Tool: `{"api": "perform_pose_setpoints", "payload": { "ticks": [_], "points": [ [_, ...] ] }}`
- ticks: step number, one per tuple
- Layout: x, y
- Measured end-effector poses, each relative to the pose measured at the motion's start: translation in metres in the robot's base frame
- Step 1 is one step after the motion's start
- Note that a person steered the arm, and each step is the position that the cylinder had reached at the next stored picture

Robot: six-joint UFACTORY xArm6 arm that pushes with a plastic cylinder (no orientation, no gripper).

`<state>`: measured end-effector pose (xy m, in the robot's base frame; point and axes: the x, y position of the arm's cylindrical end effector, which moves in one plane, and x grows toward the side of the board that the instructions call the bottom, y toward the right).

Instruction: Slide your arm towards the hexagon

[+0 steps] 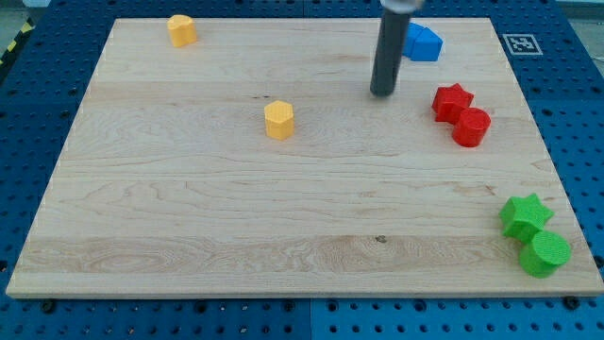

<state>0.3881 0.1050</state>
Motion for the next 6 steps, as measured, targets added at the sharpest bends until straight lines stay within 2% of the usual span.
{"api": "perform_pose_setpoints", "payload": {
  "ticks": [1, 2, 4, 6],
  "points": [
    [0.079, -0.001],
    [0.118, -0.033],
    [0.083, -0.101],
    [0.077, -0.12]
  ]
}}
